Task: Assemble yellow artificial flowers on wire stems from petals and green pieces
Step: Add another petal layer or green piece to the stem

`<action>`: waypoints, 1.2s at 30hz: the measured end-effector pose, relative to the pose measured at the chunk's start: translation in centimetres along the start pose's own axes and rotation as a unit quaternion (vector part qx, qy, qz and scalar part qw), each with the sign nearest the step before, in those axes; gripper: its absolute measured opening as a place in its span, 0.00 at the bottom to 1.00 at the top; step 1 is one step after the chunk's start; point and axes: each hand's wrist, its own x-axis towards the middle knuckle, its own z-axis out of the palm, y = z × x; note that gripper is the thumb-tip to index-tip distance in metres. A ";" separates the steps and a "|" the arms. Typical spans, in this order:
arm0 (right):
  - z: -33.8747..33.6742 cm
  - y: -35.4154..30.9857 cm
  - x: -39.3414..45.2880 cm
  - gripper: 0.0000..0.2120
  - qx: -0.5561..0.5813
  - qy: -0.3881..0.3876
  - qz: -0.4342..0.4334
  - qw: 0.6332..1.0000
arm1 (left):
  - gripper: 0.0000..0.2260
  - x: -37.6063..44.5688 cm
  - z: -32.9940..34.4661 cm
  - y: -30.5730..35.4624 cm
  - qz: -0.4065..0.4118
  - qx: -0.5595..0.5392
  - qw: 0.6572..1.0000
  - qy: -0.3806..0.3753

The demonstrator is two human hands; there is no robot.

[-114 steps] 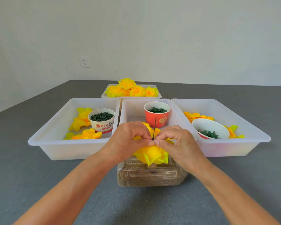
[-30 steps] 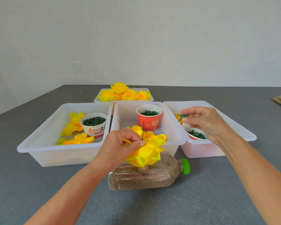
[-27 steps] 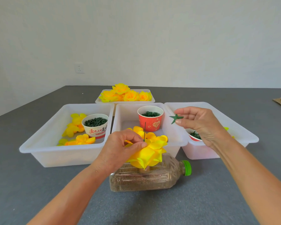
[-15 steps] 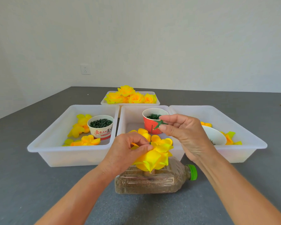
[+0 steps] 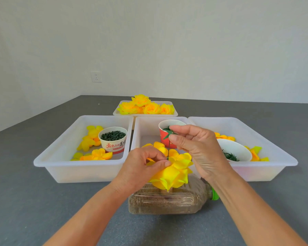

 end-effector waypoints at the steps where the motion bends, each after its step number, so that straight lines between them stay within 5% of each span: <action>1: -0.1 0.0 0.0 0.14 -0.017 0.001 -0.001 1.000 | 0.04 0.0 0.0 0.0 0.000 0.001 1.000 0.001; 36: -0.5 0.4 -0.9 0.10 -0.143 -0.011 -0.027 0.989 | 0.03 0.0 0.0 0.1 0.002 -0.001 1.000 0.000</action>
